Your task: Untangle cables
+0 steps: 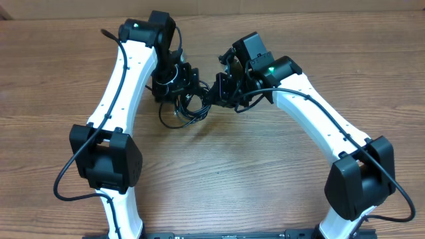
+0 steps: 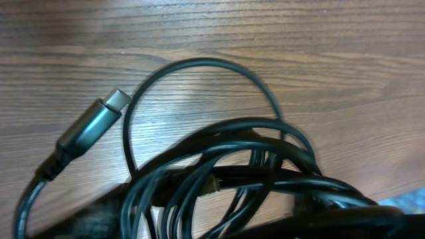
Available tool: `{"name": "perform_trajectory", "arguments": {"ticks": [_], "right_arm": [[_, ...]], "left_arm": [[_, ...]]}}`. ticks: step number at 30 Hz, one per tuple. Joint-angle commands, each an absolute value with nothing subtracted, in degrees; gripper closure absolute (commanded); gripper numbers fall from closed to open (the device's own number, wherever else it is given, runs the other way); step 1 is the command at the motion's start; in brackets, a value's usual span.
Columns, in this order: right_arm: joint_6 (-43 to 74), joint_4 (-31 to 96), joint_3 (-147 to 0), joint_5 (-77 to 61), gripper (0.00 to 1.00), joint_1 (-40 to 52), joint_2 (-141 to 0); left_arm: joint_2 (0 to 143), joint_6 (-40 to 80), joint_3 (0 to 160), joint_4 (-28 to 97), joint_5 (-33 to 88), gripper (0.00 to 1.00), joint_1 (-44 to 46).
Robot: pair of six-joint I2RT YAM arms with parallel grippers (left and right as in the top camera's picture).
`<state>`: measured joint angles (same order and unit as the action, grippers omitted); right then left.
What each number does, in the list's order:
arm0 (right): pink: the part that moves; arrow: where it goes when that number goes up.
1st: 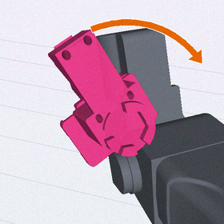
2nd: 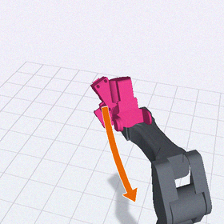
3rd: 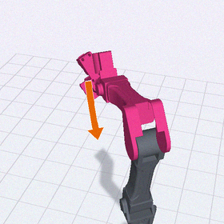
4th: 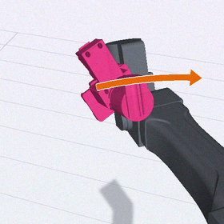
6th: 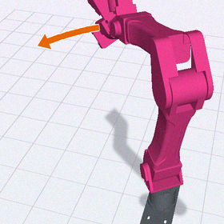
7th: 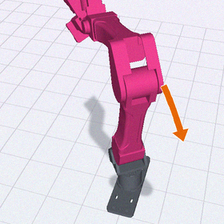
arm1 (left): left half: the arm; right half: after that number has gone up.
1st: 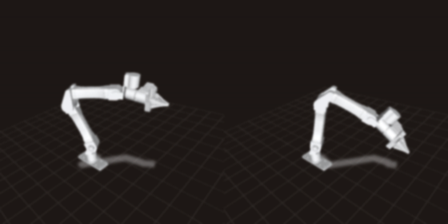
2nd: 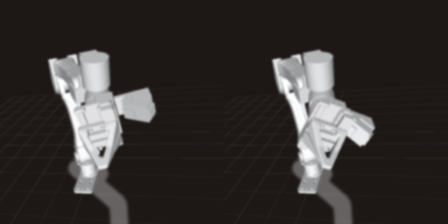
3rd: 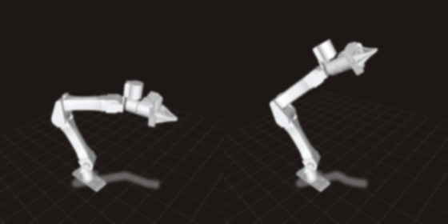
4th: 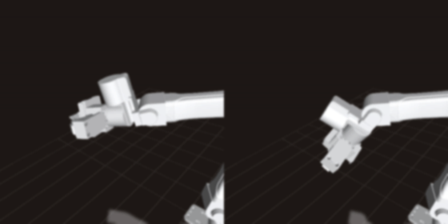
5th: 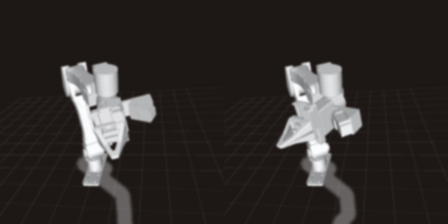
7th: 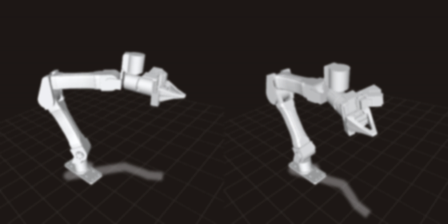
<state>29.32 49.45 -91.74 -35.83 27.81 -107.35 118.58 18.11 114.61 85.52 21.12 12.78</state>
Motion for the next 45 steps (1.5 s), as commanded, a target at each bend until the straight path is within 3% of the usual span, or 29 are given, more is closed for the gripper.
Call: {"name": "perform_trajectory", "arguments": {"ticks": [1, 5, 9, 10, 11, 16, 20, 22, 28, 31, 34, 39, 45], "right_arm": [[28.4, 49.2, -92.7, -39.3, 0.96, 27.6, -106.4], [27.7, 50.3, -92.7, -39.1, 0.96, 27.7, -106.4], [26.6, 51.4, -92.7, -38.5, 0.96, 27.7, -106.4], [26.7, 51.8, -92.7, -36.7, 0.96, 27.7, -106.4], [26.7, 52.3, -92.7, -35.2, 0.96, 27.7, -106.4], [26.8, 55.2, -92.7, -28.4, 0.95, 27.7, -106.4], [31.6, 58.4, -92.7, -16.5, 0.83, 27.7, -106.4], [31.7, 60.1, -92.7, -12.9, 0.83, 27.7, -106.4], [31.7, 60.7, -92.6, -16.0, 0.81, 27.7, -106.4], [31.7, 60.6, -92.6, -16.2, 0.89, 27.7, -106.4], [32.2, 60.6, -92.6, -16.9, 0.96, 27.7, -106.4], [32.1, 58.1, -92.6, -26.1, 0.96, 27.8, -106.4], [31.8, 57.0, -92.6, -27.6, 0.94, 28.3, -106.4]], "left_arm": [[118.8, 16.7, 115.5, 85.4, 20.6, 0.54, 13.2], [118.8, 16.7, 115.5, 85.2, 20.6, 0.6, 13.2], [118.8, 16.7, 115.5, 85.2, 20.6, 0.82, 13.2], [118.8, 16.8, 115.5, 85.2, 20.7, 0.94, 13.2], [118.8, 16.8, 115.5, 85.2, 20.7, 0.96, 13.2], [118.7, 16.7, 116.3, 86.2, 24.4, 0.96, 13.0], [118.4, 16.7, 119.7, 88.6, 25.5, 0.96, 12.0], [118.2, 16.7, 122.5, 90.7, 25.5, 0.96, 11.5], [118.3, 16.9, 125.9, 93.8, 24.9, 0.96, 10.9], [118.3, 19.8, 125.8, 93.5, 16.0, 0.96, 10.9], [118.6, 29.1, 125.4, 94.5, -0.5, 0.94, 10.9], [118.7, 28.7, 124.4, 94.4, 3.1, 0.89, 10.9], [118.8, 27.2, 124.3, 94.5, 5.6, 0.83, 10.9]]}}
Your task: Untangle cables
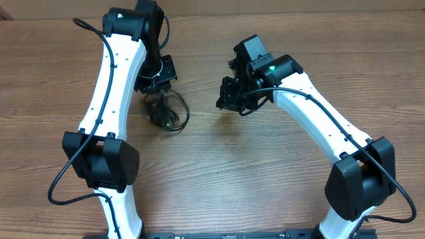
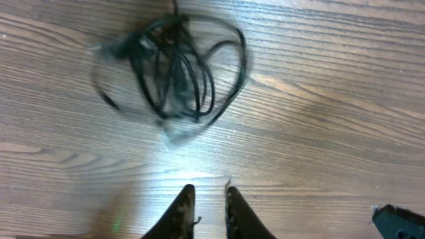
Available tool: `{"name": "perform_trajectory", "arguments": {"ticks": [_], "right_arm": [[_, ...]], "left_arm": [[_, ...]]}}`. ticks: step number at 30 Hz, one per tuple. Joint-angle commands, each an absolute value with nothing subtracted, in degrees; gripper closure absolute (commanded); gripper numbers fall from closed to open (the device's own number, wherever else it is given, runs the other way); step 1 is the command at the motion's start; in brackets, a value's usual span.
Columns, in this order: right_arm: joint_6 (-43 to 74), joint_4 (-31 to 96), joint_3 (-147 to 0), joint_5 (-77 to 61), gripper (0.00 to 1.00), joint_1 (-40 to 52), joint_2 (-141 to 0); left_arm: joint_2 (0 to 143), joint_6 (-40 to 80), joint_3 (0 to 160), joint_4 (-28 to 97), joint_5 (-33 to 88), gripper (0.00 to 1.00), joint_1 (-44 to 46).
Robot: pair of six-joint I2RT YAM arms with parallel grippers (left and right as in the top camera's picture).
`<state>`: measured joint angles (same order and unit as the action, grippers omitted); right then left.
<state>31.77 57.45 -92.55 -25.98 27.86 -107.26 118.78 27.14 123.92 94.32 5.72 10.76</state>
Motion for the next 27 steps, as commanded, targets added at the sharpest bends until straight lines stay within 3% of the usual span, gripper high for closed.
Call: {"name": "perform_trajectory", "arguments": {"ticks": [1, 3, 6, 8, 10, 11, 16, 18, 22, 24, 27], "right_arm": [[31.5, 57.0, -92.6, -27.5, 0.86, 28.3, -106.4], [31.4, 57.1, -92.6, -27.1, 0.73, 28.3, -106.4], [31.4, 57.3, -92.6, -26.5, 0.54, 28.3, -106.4], [31.4, 57.4, -92.6, -26.0, 0.32, 28.3, -106.4], [31.4, 57.6, -92.6, -24.8, 0.11, 28.3, -106.4], [31.5, 58.4, -92.6, -21.9, 0.0, 28.3, -106.4], [31.5, 60.9, -92.6, -17.8, 0.0, 24.7, -106.4], [31.5, 60.9, -92.6, -17.8, 0.0, 22.0, -106.4], [31.4, 60.8, -92.6, -16.7, 0.0, 19.1, -106.4], [31.4, 60.9, -92.6, -14.3, 0.0, 18.3, -106.4], [31.5, 61.5, -92.6, -11.8, 0.0, 17.7, -106.4]], "left_arm": [[118.8, 25.9, 124.3, 94.4, 7.6, 0.85, 10.9], [118.8, 20.1, 124.3, 94.2, 13.7, 0.9, 10.9], [118.8, 21.3, 124.3, 94.0, 7.4, 0.84, 10.9], [118.8, 24.1, 123.8, 93.7, -0.6, 0.57, 10.9], [118.8, 24.5, 122.9, 93.4, -6.8, 0.4, 10.8], [118.8, 24.9, 122.0, 92.9, -10.5, 0.25, 10.7], [118.8, 27.7, 115.6, 84.6, -13.8, 0.04, 6.7], [118.8, 26.1, 111.9, 75.9, -11.6, 0.19, 4.2], [118.8, 16.8, 106.7, 65.2, 1.2, 0.21, 3.2], [118.8, 13.0, 104.6, 63.1, 4.8, 0.27, 3.6], [118.8, 10.7, 103.0, 63.0, 5.8, 0.43, 4.8]]}}
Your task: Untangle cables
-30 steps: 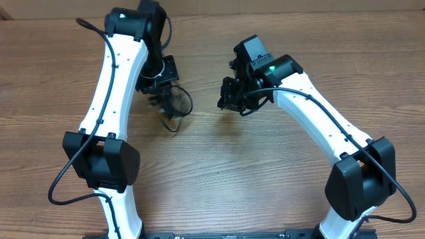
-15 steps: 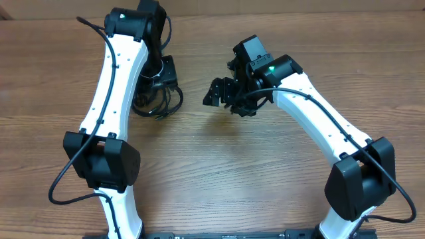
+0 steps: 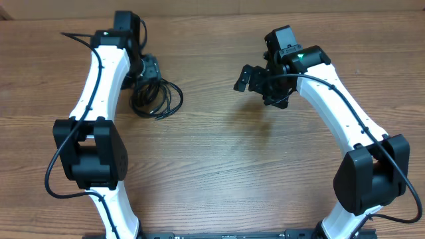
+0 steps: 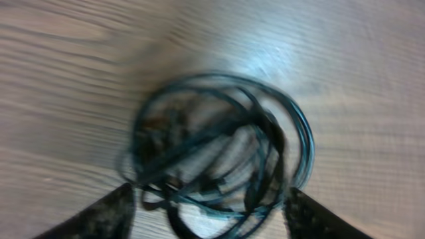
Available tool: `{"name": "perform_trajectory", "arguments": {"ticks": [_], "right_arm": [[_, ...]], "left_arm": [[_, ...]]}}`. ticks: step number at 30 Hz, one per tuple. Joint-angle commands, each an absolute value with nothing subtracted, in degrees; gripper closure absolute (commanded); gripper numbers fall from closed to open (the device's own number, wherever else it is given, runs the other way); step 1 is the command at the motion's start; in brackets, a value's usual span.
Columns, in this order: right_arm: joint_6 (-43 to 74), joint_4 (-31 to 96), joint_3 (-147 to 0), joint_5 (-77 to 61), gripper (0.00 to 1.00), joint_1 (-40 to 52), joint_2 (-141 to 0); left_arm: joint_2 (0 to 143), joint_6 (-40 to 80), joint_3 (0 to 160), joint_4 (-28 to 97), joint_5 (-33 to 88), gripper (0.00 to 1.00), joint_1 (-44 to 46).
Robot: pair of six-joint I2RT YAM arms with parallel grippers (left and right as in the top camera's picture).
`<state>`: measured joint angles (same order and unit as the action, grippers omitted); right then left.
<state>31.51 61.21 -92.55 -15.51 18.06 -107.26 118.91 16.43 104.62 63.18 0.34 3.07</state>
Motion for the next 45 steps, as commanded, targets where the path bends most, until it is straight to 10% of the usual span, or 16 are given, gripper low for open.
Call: {"name": "perform_trajectory", "arguments": {"ticks": [1, 13, 16, 27, 40, 45], "right_arm": [[31.5, 61.5, -92.6, -11.8, 0.0, 17.7, -106.4], [31.5, 62.6, -92.6, -11.8, 0.0, 17.7, -106.4], [31.5, 63.0, -92.6, -11.8, 0.0, 17.7, -106.4], [31.5, 63.6, -92.6, -12.1, 0.0, 17.7, -106.4], [31.4, 62.5, -92.6, -31.7, 0.0, 17.7, -106.4], [31.5, 59.6, -92.6, -35.0, 0.0, 17.7, -106.4]], "left_arm": [[118.8, 10.7, 103.0, 63.2, 5.8, 0.43, 5.1], [120.4, 10.7, 102.5, 63.0, 1.5, 0.61, 6.5], [121.8, 10.7, 102.5, 63.4, 1.3, 0.96, 6.5], [120.5, 12.9, 118.7, 77.8, 11.5, 0.96, 6.4], [120.2, 11.5, 141.1, 85.3, 63.1, 0.96, 5.9], [120.2, 18.0, 147.7, 85.3, 58.0, 0.96, 5.3]]}}
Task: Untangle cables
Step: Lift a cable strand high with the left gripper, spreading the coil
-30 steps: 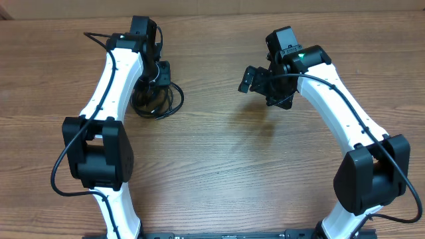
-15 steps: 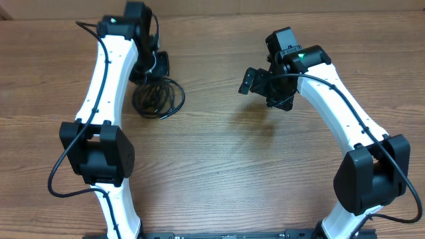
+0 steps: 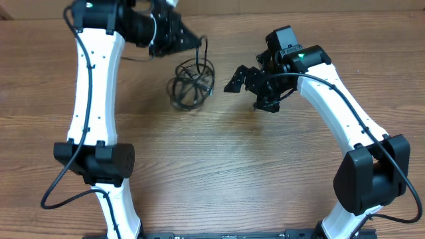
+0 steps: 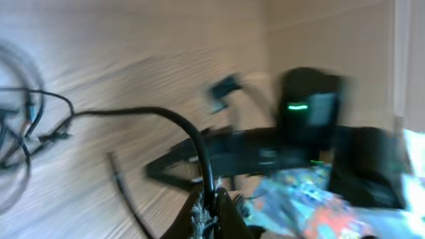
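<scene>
A tangled bundle of black cables (image 3: 191, 83) hangs blurred in the overhead view, between the two arms. My left gripper (image 3: 194, 41) is raised above it and points right, shut on one black strand. In the left wrist view that strand (image 4: 179, 123) runs from my pinched jaws (image 4: 210, 199) up and left to the bundle (image 4: 13, 133) at the frame's edge. My right gripper (image 3: 238, 77) stands open to the right of the bundle, apart from it and holding nothing.
The wooden table (image 3: 219, 172) spreads below both arms. The right arm with its green light (image 4: 299, 106) fills the far side of the left wrist view. A cardboard wall runs along the table's back edge.
My left gripper was open around the bundle lying at the table's left. Now it is shut on a strand, raised and further right, with the bundle hanging under it. The right gripper barely moved.
Both grippers were first together at the tangle in the middle. Then the bundle lay further left under my left gripper, the right one apart. After that my left jaws stood wide open around it at the far left. Now the left holds one strand, lifted.
</scene>
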Available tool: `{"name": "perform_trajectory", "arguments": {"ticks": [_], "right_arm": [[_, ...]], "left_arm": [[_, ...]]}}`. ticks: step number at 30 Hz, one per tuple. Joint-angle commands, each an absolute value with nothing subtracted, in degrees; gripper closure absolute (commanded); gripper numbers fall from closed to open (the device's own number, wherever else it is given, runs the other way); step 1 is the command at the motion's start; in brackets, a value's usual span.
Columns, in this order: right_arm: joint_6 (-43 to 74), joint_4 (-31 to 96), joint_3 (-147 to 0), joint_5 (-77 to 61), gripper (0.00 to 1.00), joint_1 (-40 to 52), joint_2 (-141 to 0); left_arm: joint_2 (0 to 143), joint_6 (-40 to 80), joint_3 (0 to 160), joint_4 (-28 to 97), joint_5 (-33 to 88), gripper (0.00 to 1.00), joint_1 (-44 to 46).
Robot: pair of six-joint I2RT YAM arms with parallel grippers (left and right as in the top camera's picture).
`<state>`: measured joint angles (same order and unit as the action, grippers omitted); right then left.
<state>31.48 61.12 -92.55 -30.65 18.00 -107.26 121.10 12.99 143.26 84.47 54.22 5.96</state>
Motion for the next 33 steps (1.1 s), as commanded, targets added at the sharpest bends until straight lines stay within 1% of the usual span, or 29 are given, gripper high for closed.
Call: {"name": "perform_trajectory", "arguments": {"ticks": [1, 2, 3, 5, 6, 8, 9, 12, 14, 17, 18, 20, 22, 23, 24, 25, 26, 27, 29, 31, 33], "right_arm": [[31.5, 58.6, -92.6, -35.9, 0.0, 17.7, -106.4], [31.5, 57.9, -92.6, -36.5, 0.0, 17.7, -106.4], [31.4, 56.9, -92.6, -37.3, 0.0, 17.7, -106.4], [31.4, 55.6, -92.6, -37.8, 0.0, 17.8, -106.4], [31.4, 54.7, -92.6, -37.8, 0.0, 18.1, -106.4], [31.4, 54.2, -92.6, -37.8, 0.0, 18.5, -106.4], [31.5, 53.8, -92.6, -37.8, 0.0, 18.9, -106.4], [31.5, 52.2, -92.6, -36.8, 0.0, 20.1, -106.4], [31.5, 51.1, -92.6, -30.8, 0.04, 21.1, -106.4], [31.7, 51.0, -92.6, -23.4, 0.14, 21.8, -106.4], [31.7, 50.9, -92.6, -23.0, 0.14, 21.8, -106.4], [31.7, 50.2, -92.6, -22.9, 0.19, 21.8, -106.4], [31.7, 48.4, -92.6, -22.9, 0.24, 21.8, -106.4], [31.7, 47.9, -92.6, -22.9, 0.28, 21.8, -106.4], [31.9, 47.2, -92.6, -22.4, 0.47, 21.8, -106.4], [32.9, 47.2, -92.6, -21.2, 0.57, 21.8, -106.4], [37.6, 49.0, -92.6, -15.4, 0.83, 21.8, -106.4], [39.2, 50.3, -92.6, -13.4, 0.85, 21.8, -106.4], [39.4, 52.0, -92.6, -13.2, 0.85, 21.6, -106.4], [38.9, 53.3, -92.7, -15.1, 0.95, 21.2, -106.4], [36.6, 53.4, -92.7, -20.1, 0.96, 20.8, -106.4]], "left_arm": [[120.2, 18.4, 148.1, 86.0, 58.3, 0.96, 5.6], [120.1, 18.4, 148.2, 86.3, 59.4, 0.96, 5.7], [120.0, 18.4, 148.3, 86.2, 63.3, 0.96, 5.8], [119.9, 18.5, 148.3, 83.4, 73.9, 0.96, 5.8], [119.8, 22.1, 148.4, 78.2, 84.4, 0.96, 5.6], [119.5, 31.9, 148.8, 69.3, 89.7, 0.96, 5.5], [119.0, 36.8, 149.2, 64.9, 89.4, 0.96, 5.5], [116.5, 45.7, 149.6, 53.3, 86.9, 0.96, 6.1], [113.5, 50.5, 149.6, 45.8, 83.1, 0.96, 6.4], [110.7, 54.5, 149.6, 40.6, 79.2, 0.96, 5.6], [109.9, 56.1, 149.6, 39.2, 78.5, 0.96, 5.1], [108.1, 63.1, 149.6, 33.2, 77.0, 0.96, 3.3], [106.4, 75.2, 149.6, 19.9, 76.5, 0.96, 1.4], [105.9, 80.2, 149.6, 14.8, 76.5, 0.96, 1.0], [105.2, 89.2, 149.6, 3.6, 76.2, 0.96, 0.5], [104.8, 93.8, 149.6, -2.3, 75.8, 0.96, 0.2], [104.4, 102.4, 149.6, -11.8, 75.4, 0.96, -1.0], [104.4, 103.1, 149.6, -12.1, 75.8, 0.96, -1.6], [104.4, 102.4, 149.5, -11.0, 77.2, 0.96, -2.7], [104.9, 98.1, 149.5, -5.8, 79.9, 0.96, -3.4], [105.3, 91.4, 149.4, 1.8, 82.3, 0.96, -3.5]]}}
